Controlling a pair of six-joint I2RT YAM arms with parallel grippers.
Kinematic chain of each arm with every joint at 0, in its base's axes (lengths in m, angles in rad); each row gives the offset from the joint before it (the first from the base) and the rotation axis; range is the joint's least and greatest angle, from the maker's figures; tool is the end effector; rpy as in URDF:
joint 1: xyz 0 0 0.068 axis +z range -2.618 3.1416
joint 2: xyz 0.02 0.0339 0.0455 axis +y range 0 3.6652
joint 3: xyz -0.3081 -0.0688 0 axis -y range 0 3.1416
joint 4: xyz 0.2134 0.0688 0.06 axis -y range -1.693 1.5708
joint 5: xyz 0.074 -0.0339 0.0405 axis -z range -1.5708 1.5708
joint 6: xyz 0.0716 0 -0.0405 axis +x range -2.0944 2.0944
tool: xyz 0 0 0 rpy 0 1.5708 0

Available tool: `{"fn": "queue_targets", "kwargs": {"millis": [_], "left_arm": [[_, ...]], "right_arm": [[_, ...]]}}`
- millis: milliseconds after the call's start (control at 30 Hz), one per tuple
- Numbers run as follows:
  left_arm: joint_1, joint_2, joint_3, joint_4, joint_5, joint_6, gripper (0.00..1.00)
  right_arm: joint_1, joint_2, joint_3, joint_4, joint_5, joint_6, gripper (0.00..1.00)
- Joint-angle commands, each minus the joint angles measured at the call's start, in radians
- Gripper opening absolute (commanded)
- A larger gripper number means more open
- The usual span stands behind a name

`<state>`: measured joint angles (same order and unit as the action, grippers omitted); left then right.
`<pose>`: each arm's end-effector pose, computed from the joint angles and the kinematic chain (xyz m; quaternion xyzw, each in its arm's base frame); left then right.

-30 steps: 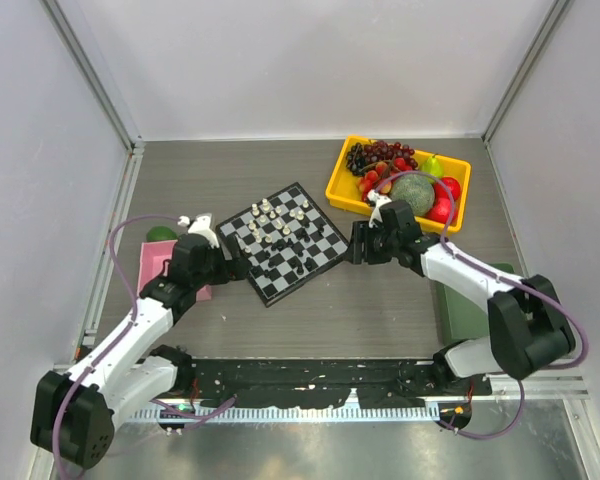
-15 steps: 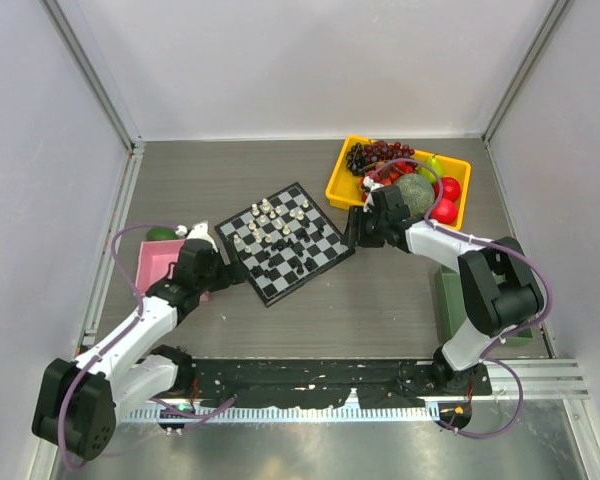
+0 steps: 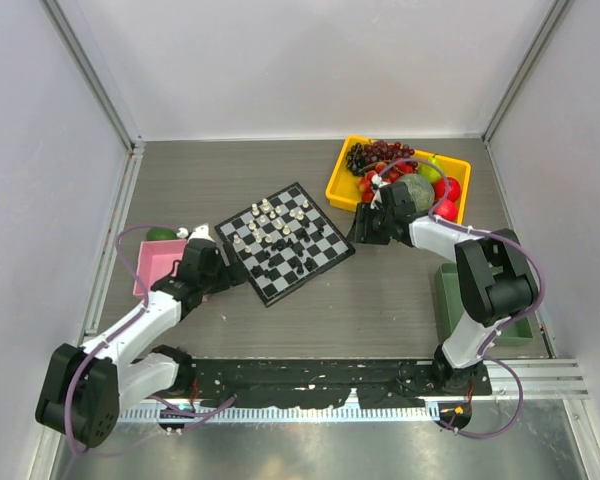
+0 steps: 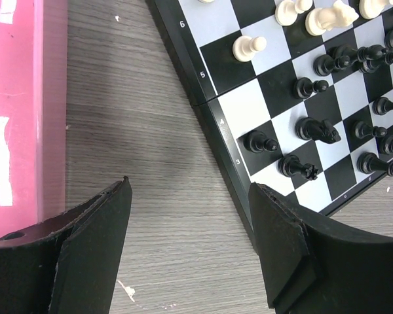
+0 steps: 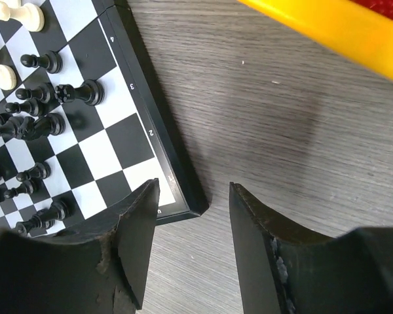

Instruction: Set up the chess pieces on the board

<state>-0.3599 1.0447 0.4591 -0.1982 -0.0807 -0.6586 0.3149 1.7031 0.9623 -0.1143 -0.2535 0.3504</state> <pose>0.1698 -0.0577 0.2094 -0.1526 0.9102 -0.1542 0.3527 0.3297 0.1263 0.2110 -0.0278 0.9298 0.2254 0.2897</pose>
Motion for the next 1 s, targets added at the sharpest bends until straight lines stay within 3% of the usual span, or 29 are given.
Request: {"fn": "queue_targets", "kwargs": {"millis": [0,200,600,967], "left_arm": [[-0.004,-0.020,-0.002,0.054,-0.025,-0.018,0.78],[-0.004,0.026,-0.005,0.097,-0.001,-0.029,0.66],[-0.004,0.132,-0.005,0.167,0.050,-0.061,0.60],[-0.004,0.242,-0.011,0.282,0.162,-0.075,0.35]], "right_arm": [[-0.002,0.023,0.044,0.057,-0.052,0.019,0.53],[-0.003,0.078,0.091,0.085,-0.086,0.052,0.48],[0.007,0.196,0.193,0.071,-0.119,0.053,0.47],[0.036,0.196,0.141,0.073,-0.179,0.048,0.45]]}}
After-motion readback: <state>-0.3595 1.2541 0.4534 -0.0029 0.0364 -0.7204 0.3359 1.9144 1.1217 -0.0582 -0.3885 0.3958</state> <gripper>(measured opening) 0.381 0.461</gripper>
